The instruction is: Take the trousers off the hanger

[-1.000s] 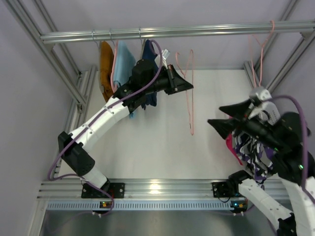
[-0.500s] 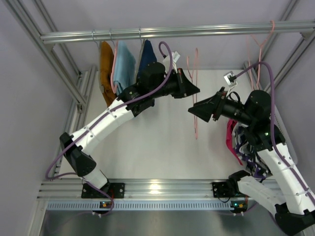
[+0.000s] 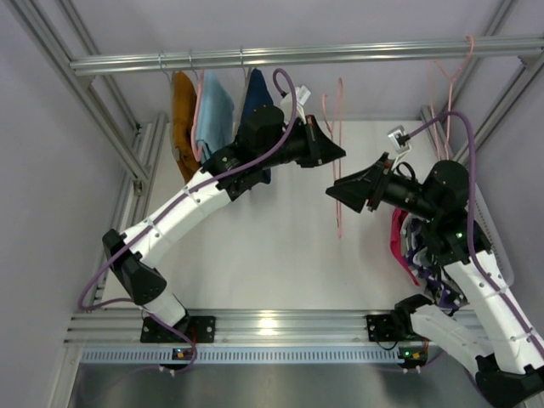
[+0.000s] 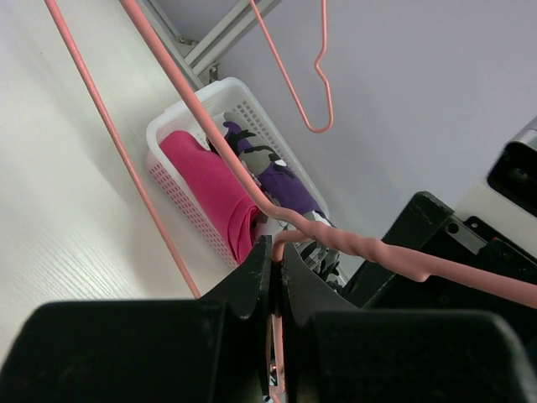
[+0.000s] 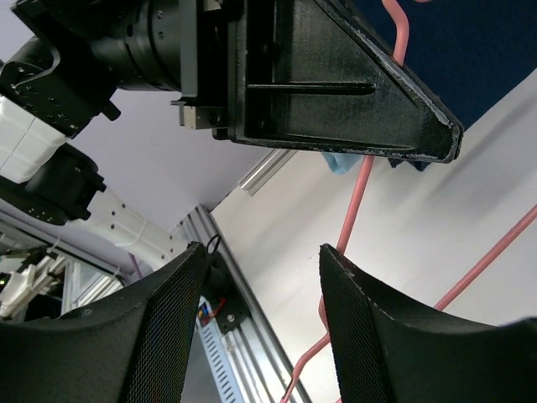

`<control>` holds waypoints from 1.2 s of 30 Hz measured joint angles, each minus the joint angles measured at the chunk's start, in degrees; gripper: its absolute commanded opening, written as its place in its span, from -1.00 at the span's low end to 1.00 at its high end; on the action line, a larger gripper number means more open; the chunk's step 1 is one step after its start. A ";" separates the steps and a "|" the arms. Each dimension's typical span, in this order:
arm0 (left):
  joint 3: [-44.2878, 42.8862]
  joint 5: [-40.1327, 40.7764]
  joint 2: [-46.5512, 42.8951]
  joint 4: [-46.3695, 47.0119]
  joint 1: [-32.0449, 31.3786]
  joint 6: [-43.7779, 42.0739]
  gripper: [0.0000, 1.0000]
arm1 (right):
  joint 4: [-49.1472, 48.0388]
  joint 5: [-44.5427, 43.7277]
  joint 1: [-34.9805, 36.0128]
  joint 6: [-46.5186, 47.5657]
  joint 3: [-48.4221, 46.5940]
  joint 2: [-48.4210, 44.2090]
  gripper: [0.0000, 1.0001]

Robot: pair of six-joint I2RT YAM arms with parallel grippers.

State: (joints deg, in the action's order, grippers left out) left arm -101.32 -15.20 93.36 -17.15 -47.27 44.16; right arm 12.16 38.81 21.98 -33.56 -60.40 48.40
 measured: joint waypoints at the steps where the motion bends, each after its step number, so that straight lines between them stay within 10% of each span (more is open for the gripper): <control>1: -0.11 -0.13 0.00 0.04 0.00 -0.02 -1.00 | 0.11 -0.35 -0.02 0.39 0.00 -0.57 0.12; 18: -2.56 -2.67 0.46 1.16 -0.04 1.03 -1.00 | 3.61 -2.49 -2.27 5.53 1.62 1.18 0.01; 24: -2.82 -2.21 1.55 1.86 0.13 0.87 -1.00 | 1.40 1.05 -2.05 3.61 2.84 3.28 -0.75; 30: -2.84 -1.92 2.03 1.90 0.22 1.38 -1.00 | -0.35 2.14 -1.99 2.23 3.34 2.16 -1.00; 36: -3.17 -2.73 2.03 2.56 0.11 0.46 0.30 | -0.09 2.49 -2.45 -0.57 3.52 -1.53 -1.00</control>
State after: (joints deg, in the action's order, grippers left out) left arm -104.49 -17.93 95.39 -14.59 -47.16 44.62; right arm 12.08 41.30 19.53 -34.13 -56.88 46.87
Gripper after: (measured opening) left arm 0.542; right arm 0.049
